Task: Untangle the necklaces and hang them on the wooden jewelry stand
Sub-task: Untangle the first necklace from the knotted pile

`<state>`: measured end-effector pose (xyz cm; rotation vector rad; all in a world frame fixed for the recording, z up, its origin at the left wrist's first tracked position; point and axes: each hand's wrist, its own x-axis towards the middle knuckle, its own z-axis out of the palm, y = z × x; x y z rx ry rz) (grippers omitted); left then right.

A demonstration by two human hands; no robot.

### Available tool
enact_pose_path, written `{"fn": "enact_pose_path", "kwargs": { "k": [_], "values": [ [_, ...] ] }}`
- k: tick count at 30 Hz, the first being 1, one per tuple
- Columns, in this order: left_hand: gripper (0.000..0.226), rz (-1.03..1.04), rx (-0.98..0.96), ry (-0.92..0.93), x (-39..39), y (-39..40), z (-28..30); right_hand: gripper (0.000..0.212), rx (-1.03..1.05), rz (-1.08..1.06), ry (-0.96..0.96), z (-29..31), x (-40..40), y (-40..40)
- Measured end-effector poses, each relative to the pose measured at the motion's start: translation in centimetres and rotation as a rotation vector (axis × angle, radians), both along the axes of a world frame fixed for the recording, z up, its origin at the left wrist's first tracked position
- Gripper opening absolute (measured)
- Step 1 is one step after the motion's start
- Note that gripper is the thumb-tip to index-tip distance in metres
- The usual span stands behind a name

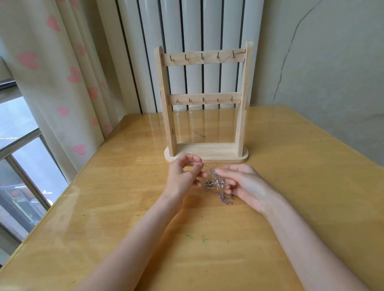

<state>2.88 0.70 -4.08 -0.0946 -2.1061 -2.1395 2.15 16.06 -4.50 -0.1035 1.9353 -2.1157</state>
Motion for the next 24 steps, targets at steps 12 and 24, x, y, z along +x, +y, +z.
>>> {"fn": "enact_pose_path", "kwargs": {
  "k": [12,24],
  "values": [
    [0.007,0.121,-0.414,0.231,-0.1,-0.2,-0.8,0.005,0.159,-0.391,0.215,-0.1,-0.3,0.1],
    [0.019,0.204,-0.462,0.217,-1.1,-1.6,-0.8,0.009,0.139,-0.189,0.180,0.9,0.4,0.1]
  ]
}}
